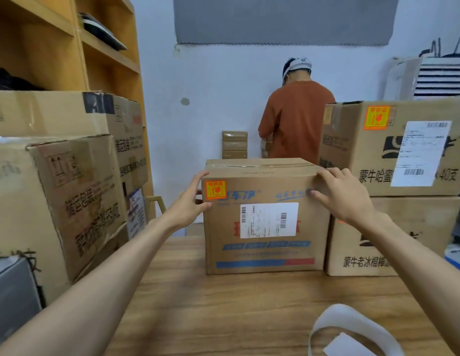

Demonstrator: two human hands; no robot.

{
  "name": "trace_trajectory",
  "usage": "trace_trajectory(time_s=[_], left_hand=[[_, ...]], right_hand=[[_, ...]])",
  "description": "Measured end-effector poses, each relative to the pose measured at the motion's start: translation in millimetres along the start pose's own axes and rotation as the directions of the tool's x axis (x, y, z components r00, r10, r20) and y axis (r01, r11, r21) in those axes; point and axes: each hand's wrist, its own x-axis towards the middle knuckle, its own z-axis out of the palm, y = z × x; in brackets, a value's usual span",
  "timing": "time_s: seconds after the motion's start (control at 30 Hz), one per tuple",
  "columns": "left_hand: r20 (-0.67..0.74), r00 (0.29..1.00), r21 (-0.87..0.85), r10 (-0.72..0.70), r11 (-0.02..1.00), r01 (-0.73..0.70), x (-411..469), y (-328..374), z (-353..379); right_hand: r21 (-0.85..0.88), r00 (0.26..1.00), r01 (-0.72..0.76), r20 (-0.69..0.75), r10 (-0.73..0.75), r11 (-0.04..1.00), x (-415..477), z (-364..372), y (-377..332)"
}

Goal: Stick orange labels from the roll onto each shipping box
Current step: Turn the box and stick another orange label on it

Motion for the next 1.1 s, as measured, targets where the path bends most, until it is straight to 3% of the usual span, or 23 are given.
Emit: trace_trajectory(time_s=[0.13, 0.3, 0.47, 0.63, 0.77, 0.9, 1.1], left_hand=[[0.007, 1.0, 0.07, -0.014, 0.997, 0.013, -9, 14, -6], [-0.014, 1.0, 0.312, -0.014, 0.95, 0.017, -38, 43, -38], [-0.057, 0.996, 0.457, 0.063, 0.889, -0.03, -88, 71, -99], [-0.184, 0.967, 0.446, 0.175, 0.892, -0.076, -152, 104, -161], [-0.415, 0.885, 0.267, 0.213, 0.958, -0.106, -200, 128, -208], [-0.603, 0.756, 0.376, 0.255, 0.927, -0.012, -230, 116, -263], [-0.733, 0.674, 0.311, 0.092, 0.926, 0.212, -255, 58, -331]], right_hand=[[-0.018, 0.998, 0.012, 0.063, -0.011, 1.0, -5, -10, -3], [0.009, 0.995, -0.014, 0.095, 0.013, 1.0, -16, -26, -25], [0.284, 0.983, 0.017, 0.169, -0.067, 0.959, -28, -53, -96], [0.515, 0.973, 0.128, 0.1, -0.208, 0.847, -46, -97, -187], [0.611, 0.959, 0.185, 0.059, -0.278, 0.769, -55, -133, -254], [0.695, 0.945, 0.197, 0.054, -0.323, 0.692, -59, -163, -309], [0.757, 0.938, 0.153, 0.09, -0.334, 0.635, -56, -188, -360]])
